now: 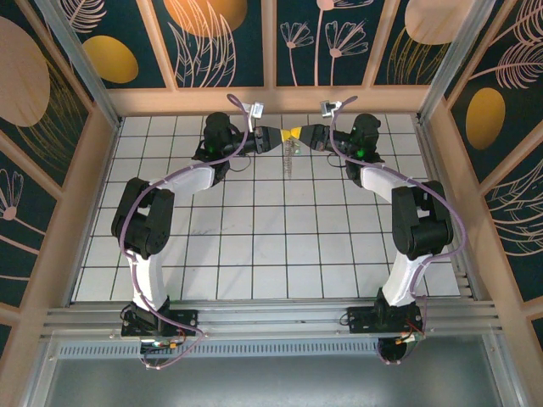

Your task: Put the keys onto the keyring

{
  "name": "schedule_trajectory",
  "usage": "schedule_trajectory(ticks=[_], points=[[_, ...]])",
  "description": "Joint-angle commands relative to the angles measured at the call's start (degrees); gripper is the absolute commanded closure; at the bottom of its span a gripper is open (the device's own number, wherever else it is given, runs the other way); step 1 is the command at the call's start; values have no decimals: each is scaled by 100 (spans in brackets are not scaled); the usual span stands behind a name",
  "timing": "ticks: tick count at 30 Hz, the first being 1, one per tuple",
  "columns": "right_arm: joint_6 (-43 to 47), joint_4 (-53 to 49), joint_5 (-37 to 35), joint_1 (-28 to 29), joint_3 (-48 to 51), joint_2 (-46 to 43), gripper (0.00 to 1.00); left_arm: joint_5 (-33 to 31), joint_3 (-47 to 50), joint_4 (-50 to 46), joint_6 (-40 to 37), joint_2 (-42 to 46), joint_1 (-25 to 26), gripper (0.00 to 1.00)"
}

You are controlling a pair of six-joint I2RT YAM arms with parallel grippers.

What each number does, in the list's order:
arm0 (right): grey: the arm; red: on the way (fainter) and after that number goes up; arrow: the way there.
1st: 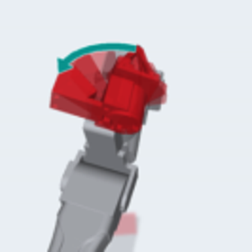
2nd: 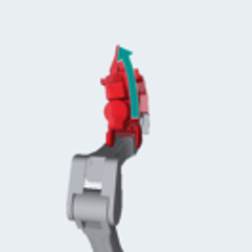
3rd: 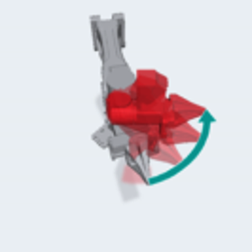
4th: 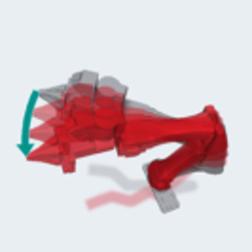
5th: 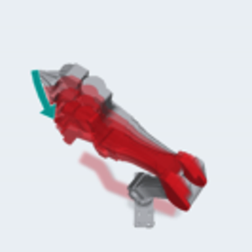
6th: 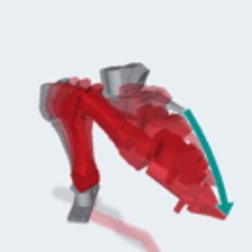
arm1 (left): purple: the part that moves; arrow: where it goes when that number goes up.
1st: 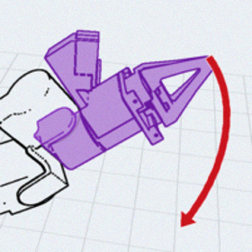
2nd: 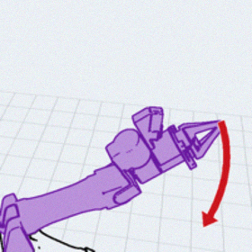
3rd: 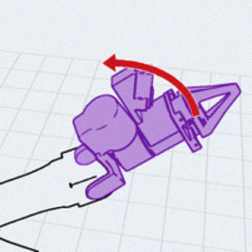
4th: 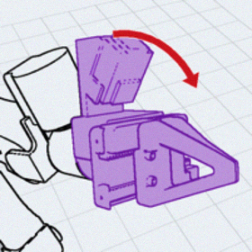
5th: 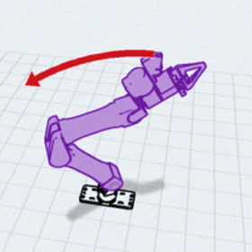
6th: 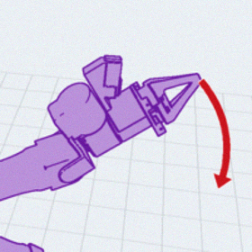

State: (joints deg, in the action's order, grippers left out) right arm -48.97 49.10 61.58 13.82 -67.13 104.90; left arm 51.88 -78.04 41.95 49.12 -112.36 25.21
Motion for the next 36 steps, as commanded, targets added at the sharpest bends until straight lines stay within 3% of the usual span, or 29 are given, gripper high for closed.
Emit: schedule_trajectory(ticks=[1,6,9,11,17,26,36], points=[[-69,212,-23,29,-185,65,100,160,52,378,-7,21,80,100],[-72,240,51,61,-179,20,100,83,76,447,35,23,106,100],[-28,277,-40,3,-43,-141,72,-69,204,668,141,61,107,100],[-27,377,-179,-99,166,-327,63,-146,303,847,238,91,107,100],[-22,636,-441,-400,895,-803,61,-160,456,1268,518,108,112,100],[658,495,-887,-338,1922,-1217,59,-185,483,1512,734,126,124,100],[2039,-517,-1590,68,2193,-1676,59,-213,459,1544,776,192,158,100]])
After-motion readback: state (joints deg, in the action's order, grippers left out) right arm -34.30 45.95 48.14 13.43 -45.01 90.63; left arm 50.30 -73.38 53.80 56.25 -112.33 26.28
